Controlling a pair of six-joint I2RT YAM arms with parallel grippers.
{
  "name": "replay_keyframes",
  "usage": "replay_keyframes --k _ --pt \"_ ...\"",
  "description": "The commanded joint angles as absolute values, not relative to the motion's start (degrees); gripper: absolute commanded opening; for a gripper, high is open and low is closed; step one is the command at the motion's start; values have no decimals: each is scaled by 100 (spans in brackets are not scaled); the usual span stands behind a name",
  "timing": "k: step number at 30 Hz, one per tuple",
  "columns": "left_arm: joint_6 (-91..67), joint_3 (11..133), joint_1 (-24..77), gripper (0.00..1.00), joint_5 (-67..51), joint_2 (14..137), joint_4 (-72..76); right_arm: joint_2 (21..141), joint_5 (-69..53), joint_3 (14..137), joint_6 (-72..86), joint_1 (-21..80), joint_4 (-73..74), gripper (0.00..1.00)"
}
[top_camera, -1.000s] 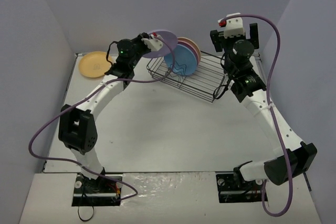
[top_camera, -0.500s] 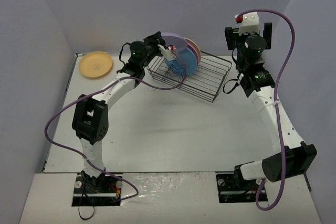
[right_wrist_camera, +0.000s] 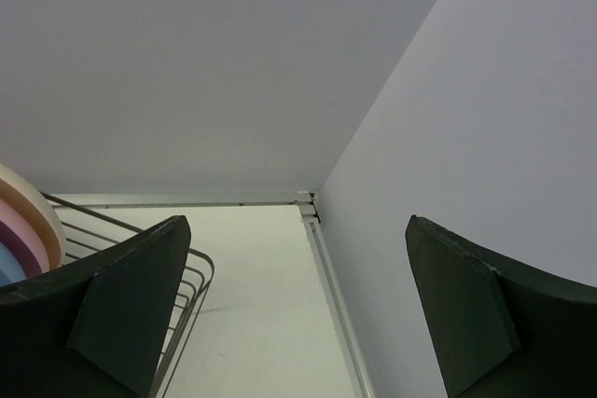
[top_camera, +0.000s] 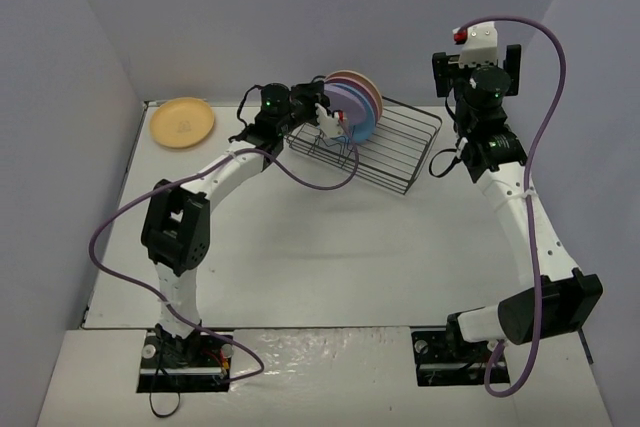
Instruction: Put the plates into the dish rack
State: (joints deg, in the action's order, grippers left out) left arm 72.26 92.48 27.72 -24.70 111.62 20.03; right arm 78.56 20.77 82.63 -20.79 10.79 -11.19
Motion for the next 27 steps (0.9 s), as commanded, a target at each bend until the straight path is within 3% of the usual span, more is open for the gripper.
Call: replay_keyframes --k 1,27 --pt "7580 9663 2804 0 -2983 10683 1946 7805 2007 8505 -1940 1020 -1436 97" --pt "7914 10289 2795 0 -3234 11693 2435 7946 1944 8507 -1795 897 -1502 97"
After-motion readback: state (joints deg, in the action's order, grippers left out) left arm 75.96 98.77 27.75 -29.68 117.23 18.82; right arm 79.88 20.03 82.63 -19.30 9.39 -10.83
